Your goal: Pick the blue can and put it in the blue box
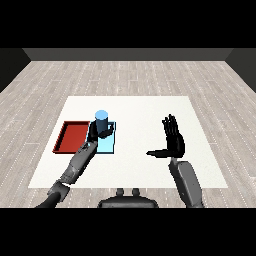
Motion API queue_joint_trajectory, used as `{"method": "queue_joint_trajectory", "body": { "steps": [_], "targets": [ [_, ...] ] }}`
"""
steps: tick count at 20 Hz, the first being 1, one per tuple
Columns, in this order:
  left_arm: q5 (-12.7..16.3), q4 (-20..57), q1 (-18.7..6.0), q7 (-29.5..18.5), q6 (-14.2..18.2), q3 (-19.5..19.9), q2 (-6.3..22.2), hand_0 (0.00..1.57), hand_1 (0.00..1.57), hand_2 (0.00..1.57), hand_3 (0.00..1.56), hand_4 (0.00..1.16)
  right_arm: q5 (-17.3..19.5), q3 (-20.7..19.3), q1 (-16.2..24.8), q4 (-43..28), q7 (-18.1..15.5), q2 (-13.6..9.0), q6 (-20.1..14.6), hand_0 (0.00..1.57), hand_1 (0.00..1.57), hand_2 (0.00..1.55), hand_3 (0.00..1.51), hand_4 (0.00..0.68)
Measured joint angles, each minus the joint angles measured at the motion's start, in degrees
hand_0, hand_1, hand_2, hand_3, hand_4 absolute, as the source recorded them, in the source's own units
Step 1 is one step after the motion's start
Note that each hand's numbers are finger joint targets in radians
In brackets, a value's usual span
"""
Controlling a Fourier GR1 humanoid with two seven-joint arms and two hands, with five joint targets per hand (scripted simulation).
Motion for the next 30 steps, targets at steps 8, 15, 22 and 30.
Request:
{"method": "queue_joint_trajectory", "body": {
  "steps": [8,15,22,30],
  "targets": [
    [-2.2,19.1,-6.5,2.9,-4.5,3.6,3.6,1.57,1.57,1.56,1.49,1.05,-2.1,-3.0,-0.1,3.2,-2.0,1.2,1.5,0.00,0.00,0.00,0.00,0.000],
    [-5.4,36.2,-12.3,3.4,-4.9,4.2,0.4,1.57,1.57,1.55,1.44,0.96,-3.5,-5.4,-2.5,8.5,-2.3,1.5,2.8,0.00,0.00,0.00,0.00,0.000],
    [-3.1,44.5,-13.0,3.9,-3.8,8.6,-2.5,1.09,1.09,1.09,0.96,0.51,-4.6,-7.7,-2.7,10.1,-2.0,0.7,3.6,0.00,0.00,0.00,0.00,0.000],
    [-5.6,49.4,-15.7,8.9,-2.3,7.7,-2.1,0.00,0.00,0.00,0.00,0.00,-6.2,-9.3,-1.9,9.8,-2.9,0.4,5.9,0.00,0.00,0.00,0.00,0.000]
  ]
}}
